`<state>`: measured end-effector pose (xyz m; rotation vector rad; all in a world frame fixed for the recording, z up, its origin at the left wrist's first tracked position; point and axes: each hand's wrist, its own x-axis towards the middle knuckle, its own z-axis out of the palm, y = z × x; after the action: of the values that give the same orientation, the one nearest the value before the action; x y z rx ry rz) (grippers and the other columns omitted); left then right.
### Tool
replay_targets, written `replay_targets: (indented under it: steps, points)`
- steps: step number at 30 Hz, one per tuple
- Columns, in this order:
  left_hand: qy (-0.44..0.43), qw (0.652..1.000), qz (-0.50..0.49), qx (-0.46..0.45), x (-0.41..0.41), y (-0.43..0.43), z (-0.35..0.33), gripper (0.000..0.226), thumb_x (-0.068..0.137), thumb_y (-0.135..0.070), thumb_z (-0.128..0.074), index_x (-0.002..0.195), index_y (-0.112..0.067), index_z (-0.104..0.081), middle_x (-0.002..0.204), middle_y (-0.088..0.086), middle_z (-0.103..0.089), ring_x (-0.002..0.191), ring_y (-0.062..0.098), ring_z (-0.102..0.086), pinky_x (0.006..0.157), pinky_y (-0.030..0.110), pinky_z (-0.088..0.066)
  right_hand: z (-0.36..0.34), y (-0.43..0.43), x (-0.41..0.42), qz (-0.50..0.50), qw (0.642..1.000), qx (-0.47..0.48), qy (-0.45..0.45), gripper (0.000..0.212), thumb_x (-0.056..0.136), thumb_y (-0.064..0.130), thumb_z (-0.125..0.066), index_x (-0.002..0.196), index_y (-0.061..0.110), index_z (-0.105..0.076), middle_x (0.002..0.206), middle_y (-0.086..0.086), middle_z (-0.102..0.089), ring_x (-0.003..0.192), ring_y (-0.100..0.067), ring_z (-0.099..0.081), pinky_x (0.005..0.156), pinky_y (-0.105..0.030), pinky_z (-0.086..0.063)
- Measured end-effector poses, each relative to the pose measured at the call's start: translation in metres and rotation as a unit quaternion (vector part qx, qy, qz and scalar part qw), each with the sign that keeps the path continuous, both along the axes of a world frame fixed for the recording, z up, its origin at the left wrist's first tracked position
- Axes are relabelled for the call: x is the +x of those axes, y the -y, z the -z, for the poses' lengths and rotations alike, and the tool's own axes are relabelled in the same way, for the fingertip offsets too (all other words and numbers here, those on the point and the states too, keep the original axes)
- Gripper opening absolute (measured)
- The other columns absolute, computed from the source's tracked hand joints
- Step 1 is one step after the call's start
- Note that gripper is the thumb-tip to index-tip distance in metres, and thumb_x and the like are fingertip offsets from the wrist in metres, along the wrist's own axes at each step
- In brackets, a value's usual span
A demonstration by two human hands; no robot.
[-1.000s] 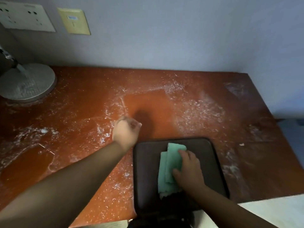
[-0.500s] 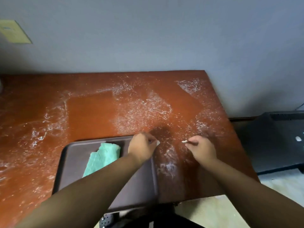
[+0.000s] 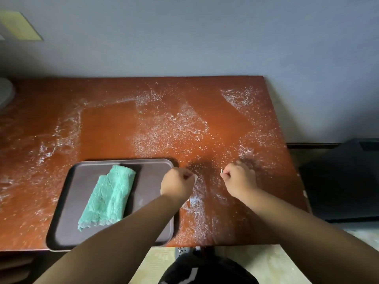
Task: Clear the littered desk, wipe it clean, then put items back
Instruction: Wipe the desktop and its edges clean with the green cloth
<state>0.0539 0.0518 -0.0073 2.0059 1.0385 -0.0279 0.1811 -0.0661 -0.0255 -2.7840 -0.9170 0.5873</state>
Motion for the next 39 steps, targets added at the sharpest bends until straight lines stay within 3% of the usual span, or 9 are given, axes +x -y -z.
replay_targets:
  steps: [2,6,9,13,18,25,30,33,39]
  points:
    - [0.034,0.994,-0.054,-0.09,0.01,0.006,-0.005,0.023,0.091,-0.015,-0.057,0.071,-0.022,-0.063,0.061,0.0,-0.059,0.044,0.012,-0.04,0.039,0.016,-0.032,-0.012,0.006,-0.007,0.071,0.988,0.083,-0.113,0.014,0.095,0.027,-0.053,0.089,0.018,-0.062,0.1,0.0,-0.061,0.096,-0.019,-0.056,0.082,-0.033,-0.044]
    - [0.072,0.947,-0.139,-0.281,0.027,0.03,-0.017,0.01,0.087,-0.009,-0.064,0.079,-0.012,-0.069,0.055,0.001,-0.059,0.043,0.012,-0.045,0.036,0.017,-0.034,-0.035,0.018,-0.025,0.237,0.852,0.274,-0.377,0.011,0.092,0.012,-0.058,0.082,0.015,-0.062,0.087,-0.003,-0.065,0.083,-0.018,-0.063,0.067,-0.026,-0.05]
    - [0.074,0.931,-0.127,-0.335,0.041,0.049,-0.023,0.013,0.088,-0.006,-0.062,0.078,-0.011,-0.067,0.065,0.007,-0.062,0.05,0.015,-0.049,0.038,0.019,-0.036,-0.042,0.03,-0.024,0.309,0.79,0.351,-0.397,0.01,0.089,0.003,-0.06,0.081,0.006,-0.062,0.079,-0.009,-0.065,0.07,-0.017,-0.064,0.061,-0.024,-0.051]
    - [0.076,0.915,-0.114,-0.38,0.065,0.069,-0.029,0.015,0.091,-0.011,-0.059,0.081,-0.006,-0.069,0.068,0.007,-0.062,0.051,0.016,-0.05,0.044,0.023,-0.037,-0.043,0.056,0.004,0.366,0.749,0.396,-0.385,0.009,0.083,-0.002,-0.066,0.086,0.005,-0.06,0.083,-0.014,-0.065,0.069,-0.02,-0.063,0.067,-0.03,-0.055]
    - [0.055,0.96,-0.079,-0.263,0.12,0.102,-0.024,0.014,0.094,-0.015,-0.053,0.091,-0.011,-0.066,0.078,0.006,-0.058,0.068,0.02,-0.046,0.058,0.032,-0.037,-0.035,0.116,0.076,0.44,0.731,0.399,-0.336,0.011,0.082,-0.003,-0.066,0.084,0.007,-0.063,0.08,-0.01,-0.066,0.07,-0.017,-0.065,0.064,-0.022,-0.056]
    - [0.072,0.981,-0.063,-0.166,0.211,0.178,-0.007,0.018,0.094,-0.012,-0.05,0.103,-0.012,-0.066,0.075,0.001,-0.063,0.058,0.015,-0.051,0.055,0.028,-0.043,0.014,0.224,0.203,0.538,0.705,0.343,-0.311,0.012,0.086,-0.01,-0.057,0.08,-0.002,-0.063,0.099,-0.03,-0.064,0.087,-0.036,-0.064,0.079,-0.035,-0.051]
    - [0.048,0.991,-0.061,-0.109,0.237,0.199,-0.001,0.021,0.095,-0.013,-0.048,0.11,-0.014,-0.063,0.093,-0.001,-0.064,0.05,0.009,-0.047,0.045,0.019,-0.039,0.035,0.22,0.244,0.504,0.745,0.28,-0.336,0.022,0.092,-0.006,-0.047,0.105,-0.003,-0.066,0.108,-0.025,-0.064,0.091,-0.033,-0.063,0.089,-0.043,-0.052]
    - [0.044,0.992,-0.087,-0.085,0.238,0.199,-0.003,0.018,0.095,-0.011,-0.047,0.102,-0.019,-0.061,0.087,-0.004,-0.062,0.049,0.011,-0.047,0.043,0.021,-0.038,0.044,0.214,0.259,0.496,0.746,0.257,-0.363,0.037,0.094,-0.008,-0.041,0.123,0.006,-0.059,0.113,-0.013,-0.059,0.106,-0.033,-0.061,0.081,-0.037,-0.051]
    - [0.038,0.99,-0.128,-0.049,0.23,0.187,-0.003,0.025,0.095,-0.008,-0.044,0.111,-0.013,-0.063,0.079,-0.003,-0.062,0.045,0.012,-0.043,0.042,0.022,-0.036,0.034,0.212,0.274,0.49,0.739,0.268,-0.376,0.037,0.095,-0.006,-0.04,0.127,0.005,-0.055,0.129,-0.016,-0.056,0.116,-0.029,-0.057,0.083,-0.034,-0.049]
